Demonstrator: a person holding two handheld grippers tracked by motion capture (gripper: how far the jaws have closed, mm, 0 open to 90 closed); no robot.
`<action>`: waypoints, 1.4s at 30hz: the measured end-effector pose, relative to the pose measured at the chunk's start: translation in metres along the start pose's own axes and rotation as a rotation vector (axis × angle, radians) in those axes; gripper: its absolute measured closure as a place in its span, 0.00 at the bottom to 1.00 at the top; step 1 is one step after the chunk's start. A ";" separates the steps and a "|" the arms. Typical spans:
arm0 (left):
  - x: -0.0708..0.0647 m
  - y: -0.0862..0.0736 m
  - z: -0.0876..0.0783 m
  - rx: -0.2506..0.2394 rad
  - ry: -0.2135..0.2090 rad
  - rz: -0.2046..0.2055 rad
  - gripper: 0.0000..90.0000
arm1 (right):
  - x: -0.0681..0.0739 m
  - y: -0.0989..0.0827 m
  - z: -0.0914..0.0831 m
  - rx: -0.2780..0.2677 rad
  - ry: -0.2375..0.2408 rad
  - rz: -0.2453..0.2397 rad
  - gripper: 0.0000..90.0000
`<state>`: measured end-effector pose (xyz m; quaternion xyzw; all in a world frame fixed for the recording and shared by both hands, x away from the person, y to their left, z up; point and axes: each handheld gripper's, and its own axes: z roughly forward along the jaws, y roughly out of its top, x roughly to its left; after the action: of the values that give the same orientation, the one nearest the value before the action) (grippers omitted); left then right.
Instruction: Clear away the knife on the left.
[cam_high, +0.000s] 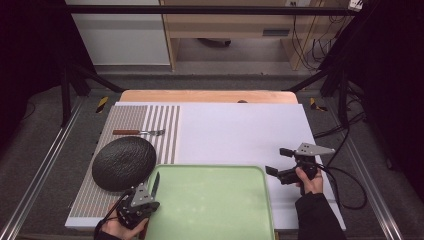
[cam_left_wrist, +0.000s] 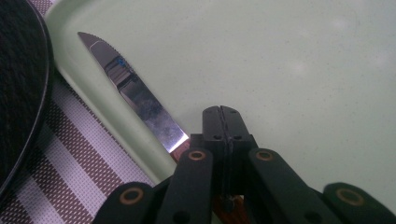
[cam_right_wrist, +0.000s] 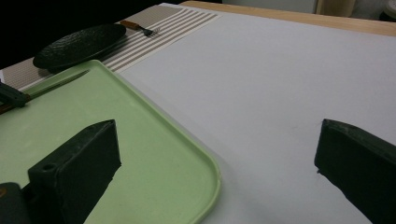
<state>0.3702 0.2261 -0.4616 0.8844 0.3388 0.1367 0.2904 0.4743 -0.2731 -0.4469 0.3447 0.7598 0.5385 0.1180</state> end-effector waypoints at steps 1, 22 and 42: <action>0.000 0.000 0.000 0.001 0.000 -0.001 1.00 | 0.000 0.000 0.000 0.000 0.001 0.001 0.00; 0.011 0.007 -0.015 -0.155 -0.052 -0.047 0.70 | 0.000 0.000 0.000 0.006 -0.002 0.003 0.00; 0.039 0.019 -0.038 -0.258 -0.042 -0.057 0.15 | 0.000 -0.001 0.001 0.009 -0.007 0.002 0.00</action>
<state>0.3922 0.2566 -0.4183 0.8324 0.3369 0.1523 0.4127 0.4743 -0.2725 -0.4476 0.3480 0.7616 0.5338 0.1184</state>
